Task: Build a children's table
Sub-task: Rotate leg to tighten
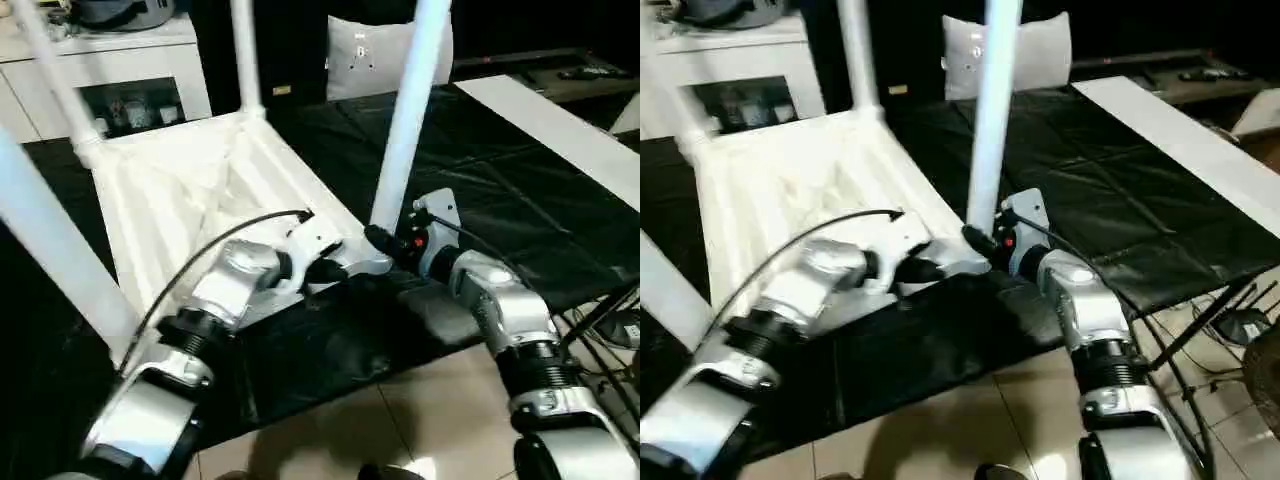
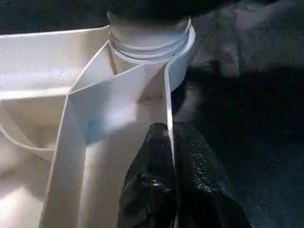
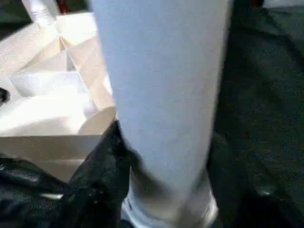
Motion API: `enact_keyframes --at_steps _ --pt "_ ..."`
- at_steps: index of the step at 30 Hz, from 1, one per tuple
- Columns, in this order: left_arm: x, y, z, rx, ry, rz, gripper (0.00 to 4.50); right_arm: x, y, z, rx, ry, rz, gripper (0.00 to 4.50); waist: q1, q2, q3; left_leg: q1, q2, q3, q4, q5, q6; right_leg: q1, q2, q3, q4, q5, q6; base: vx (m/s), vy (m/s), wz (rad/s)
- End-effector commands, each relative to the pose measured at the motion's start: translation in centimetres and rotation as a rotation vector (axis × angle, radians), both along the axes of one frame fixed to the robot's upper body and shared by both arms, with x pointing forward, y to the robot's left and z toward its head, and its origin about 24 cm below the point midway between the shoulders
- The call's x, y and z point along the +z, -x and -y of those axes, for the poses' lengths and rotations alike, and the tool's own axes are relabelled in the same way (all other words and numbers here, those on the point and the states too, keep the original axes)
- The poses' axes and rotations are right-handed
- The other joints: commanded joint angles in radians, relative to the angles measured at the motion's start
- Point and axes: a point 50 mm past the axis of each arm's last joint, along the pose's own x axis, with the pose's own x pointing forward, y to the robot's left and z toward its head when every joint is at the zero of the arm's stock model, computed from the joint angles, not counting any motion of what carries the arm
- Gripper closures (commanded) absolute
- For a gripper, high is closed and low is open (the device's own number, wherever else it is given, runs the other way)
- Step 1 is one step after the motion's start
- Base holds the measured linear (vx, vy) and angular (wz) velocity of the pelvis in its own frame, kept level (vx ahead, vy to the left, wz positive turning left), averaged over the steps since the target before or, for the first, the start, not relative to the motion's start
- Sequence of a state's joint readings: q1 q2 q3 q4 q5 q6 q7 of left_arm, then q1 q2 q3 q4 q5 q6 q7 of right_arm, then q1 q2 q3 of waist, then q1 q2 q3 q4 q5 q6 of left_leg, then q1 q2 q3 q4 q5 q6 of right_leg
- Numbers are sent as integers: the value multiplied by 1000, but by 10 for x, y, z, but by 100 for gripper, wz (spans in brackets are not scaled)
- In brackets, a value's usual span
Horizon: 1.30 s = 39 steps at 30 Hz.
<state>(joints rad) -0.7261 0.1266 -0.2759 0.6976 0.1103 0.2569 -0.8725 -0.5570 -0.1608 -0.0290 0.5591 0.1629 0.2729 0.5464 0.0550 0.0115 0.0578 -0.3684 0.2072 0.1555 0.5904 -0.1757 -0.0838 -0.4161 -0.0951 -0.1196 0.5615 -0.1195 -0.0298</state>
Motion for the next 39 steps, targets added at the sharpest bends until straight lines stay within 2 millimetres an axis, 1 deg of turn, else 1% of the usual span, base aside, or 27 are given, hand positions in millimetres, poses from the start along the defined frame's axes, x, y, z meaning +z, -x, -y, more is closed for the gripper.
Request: enact_keyframes --at_steps 1,2,3,5,6,7,8,10,12,13,14,15,16,17,19,21,24,25,26,27,28,29,31,33,36,37,39 --pt "24 2 22 -116 76 87 450 0 4 -6 47 -30 0 155 12 -5 -84 7 11 11 -63 -195 78 63 -51 42 -63 -329 -172 0 0 0" --pt "24 1 21 -103 66 90 450 1 5 -6 51 -34 8 155 26 -2 -87 5 14 11 -64 -161 85 67 -51 43 -53 -276 -183 0 0 0" --pt "23 1 18 -110 50 102 450 3 7 -3 77 -33 19 143 34 -2 -87 2 16 10 -64 -137 90 70 -51 44 -46 -236 -190 0 0 0" --pt "21 0 10 -118 18 116 450 6 12 6 124 -27 37 135 44 -2 -87 4 16 11 -64 -131 94 70 -50 46 -42 -205 -196 0 0 0" --pt "20 0 4 -147 -3 127 450 8 15 15 171 -18 50 114 50 2 -87 6 17 10 -64 -147 96 72 -50 45 -43 -205 -192 0 0 0" --pt "20 0 3 -155 -6 129 450 8 16 17 180 -15 52 106 49 0 -86 6 18 11 -65 -156 97 72 -49 45 -43 -208 -192 0 0 0" --pt "18 0 -2 -170 -28 124 450 10 18 23 213 0 61 99 52 2 -85 5 18 10 -66 -174 92 72 -50 45 -44 -224 -191 0 0 0" --pt "18 1 -6 -189 -43 125 450 11 20 27 242 7 62 81 53 0 -82 6 17 11 -67 -195 81 72 -52 44 -50 -268 -177 0 0 0" --pt "16 3 -16 -249 -78 118 450 15 26 39 306 23 65 62 56 0 -80 8 18 11 -69 -210 70 71 -52 43 -56 -321 -158 0 0 0" --pt "16 3 -16 -249 -78 118 450 15 26 39 306 23 65 55 58 1 -81 9 18 10 -69 -212 68 71 -52 42 -57 -329 -155 0 0 0" --pt "15 5 -21 -301 -86 109 450 19 28 45 351 45 77 47 60 1 -80 10 19 11 -69 -213 66 69 -52 44 -57 -333 -153 0 0 0" --pt "16 8 -23 -350 -82 107 450 21 31 49 398 55 78 39 64 -4 -79 12 21 12 -69 -223 64 67 -52 44 -59 -347 -149 0 0 0" --pt "16 9 -25 -374 -80 102 450 22 33 50 429 60 77 31 68 -2 -80 12 21 11 -69 -224 65 68 -52 43 -57 -348 -149 0 0 0" --pt "16 10 -25 -385 -79 100 450 23 34 50 443 63 77 31 70 -2 -80 11 21 12 -68 -225 66 69 -53 43 -57 -347 -151 0 0 0" --pt "15 13 -31 -446 -108 81 450 25 40 53 553 94 64 31 74 -1 -80 10 23 12 -68 -224 66 67 -53 44 -55 -340 -155 0 0 0" --pt "14 16 -36 -520 -159 79 450 26 45 56 681 116 31 31 84 2 -81 12 25 12 -67 -232 70 65 -54 44 -53 -340 -159 0 0 0" --pt "15 19 -36 -567 -145 77 450 26 47 56 735 100 16 31 93 -2 -83 12 27 12 -66 -220 71 66 -55 45 -48 -317 -173 0 0 0" --pt "16 20 -35 -594 -134 77 450 27 47 56 755 100 13 31 95 -1 -83 12 28 11 -66 -218 69 64 -55 45 -48 -315 -175 0 0 0" --pt "16 22 -35 -611 -126 78 450 27 47 56 766 101 11 46 97 -5 -83 12 28 12 -66 -217 69 65 -56 45 -48 -315 -178 0 0 0" --pt "17 23 -34 -631 -123 86 450 26 46 55 779 109 4 64 100 -4 -83 12 28 11 -66 -217 66 64 -57 45 -46 -318 -181 0 0 0" --pt "17 24 -34 -644 -123 92 450 25 46 55 787 116 -1 64 101 -3 -83 13 29 12 -66 -218 64 63 -57 46 -47 -321 -180 0 0 0" --pt "17 25 -33 -660 -125 93 450 24 46 54 807 120 -4 64 102 -8 -82 13 28 13 -65 -220 63 62 -57 46 -47 -326 -179 0 0 0" --pt "16 27 -32 -692 -122 91 450 24 47 51 843 108 -9 75 106 -8 -82 12 27 13 -65 -223 62 62 -59 46 -46 -346 -172 0 0 0" --pt "16 30 -30 -725 -116 84 450 25 48 48 879 87 -6 107 108 -8 -80 12 27 13 -65 -231 60 61 -59 47 -50 -376 -160 0 0 0" --pt "16 32 -27 -744 -108 85 450 25 49 45 918 65 -21 120 107 -9 -78 12 27 12 -65 -246 56 60 -59 45 -54 -411 -148 0 0 0" --pt "16 32 -27 -745 -108 85 450 25 50 45 924 62 -24 145 107 -10 -78 11 26 12 -65 -251 56 60 -58 44 -54 -421 -143 0 0 0" --pt "16 32 -27 -745 -110 87 450 24 50 45 933 58 -30 154 107 -11 -78 13 25 12 -65 -255 54 59 -59 43 -58 -451 -129 0 0 0"
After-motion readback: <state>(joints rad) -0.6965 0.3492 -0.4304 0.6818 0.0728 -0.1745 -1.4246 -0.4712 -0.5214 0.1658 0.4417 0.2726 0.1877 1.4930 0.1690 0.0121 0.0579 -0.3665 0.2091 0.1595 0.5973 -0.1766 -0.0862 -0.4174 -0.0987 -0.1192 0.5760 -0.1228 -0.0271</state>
